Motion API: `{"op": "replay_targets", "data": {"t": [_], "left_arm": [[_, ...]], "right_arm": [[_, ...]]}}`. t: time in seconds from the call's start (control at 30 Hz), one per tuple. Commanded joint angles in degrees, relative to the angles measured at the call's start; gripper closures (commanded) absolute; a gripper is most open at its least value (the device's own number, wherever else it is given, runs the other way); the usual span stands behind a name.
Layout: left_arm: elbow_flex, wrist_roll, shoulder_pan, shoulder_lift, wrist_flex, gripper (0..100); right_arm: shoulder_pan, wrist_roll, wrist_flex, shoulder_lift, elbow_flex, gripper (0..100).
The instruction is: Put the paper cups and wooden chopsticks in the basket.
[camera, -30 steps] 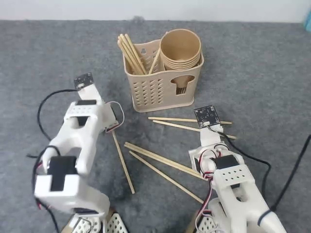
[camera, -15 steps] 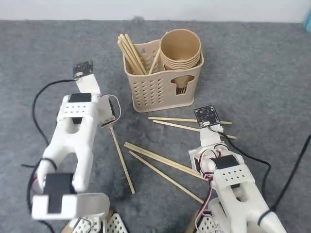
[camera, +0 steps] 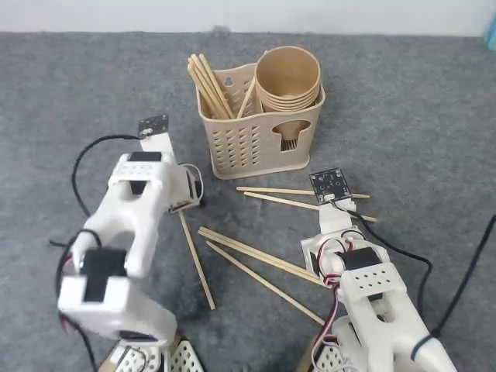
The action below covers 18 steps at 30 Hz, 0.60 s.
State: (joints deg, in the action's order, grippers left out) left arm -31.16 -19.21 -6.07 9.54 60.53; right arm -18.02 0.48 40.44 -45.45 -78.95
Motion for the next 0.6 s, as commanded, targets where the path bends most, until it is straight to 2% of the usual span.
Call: {"op": "replay_targets", "data": {"t": [0.0, 0.2, 0.57], "left_arm": [[5.93, 0.26, -2.73, 4.66, -0.88, 85], [7.96, 0.35, -2.81, 6.95, 0.00, 100], [7.87, 0.44, -0.79, -10.37, 5.71, 99]], "right_arm": [[0.75, 0.44, 0.13, -1.54, -0.09, 81.1], [0.75, 0.44, 0.13, -1.54, -0.09, 81.1], [0.75, 0.44, 0.13, -1.54, -0.09, 81.1]]}}
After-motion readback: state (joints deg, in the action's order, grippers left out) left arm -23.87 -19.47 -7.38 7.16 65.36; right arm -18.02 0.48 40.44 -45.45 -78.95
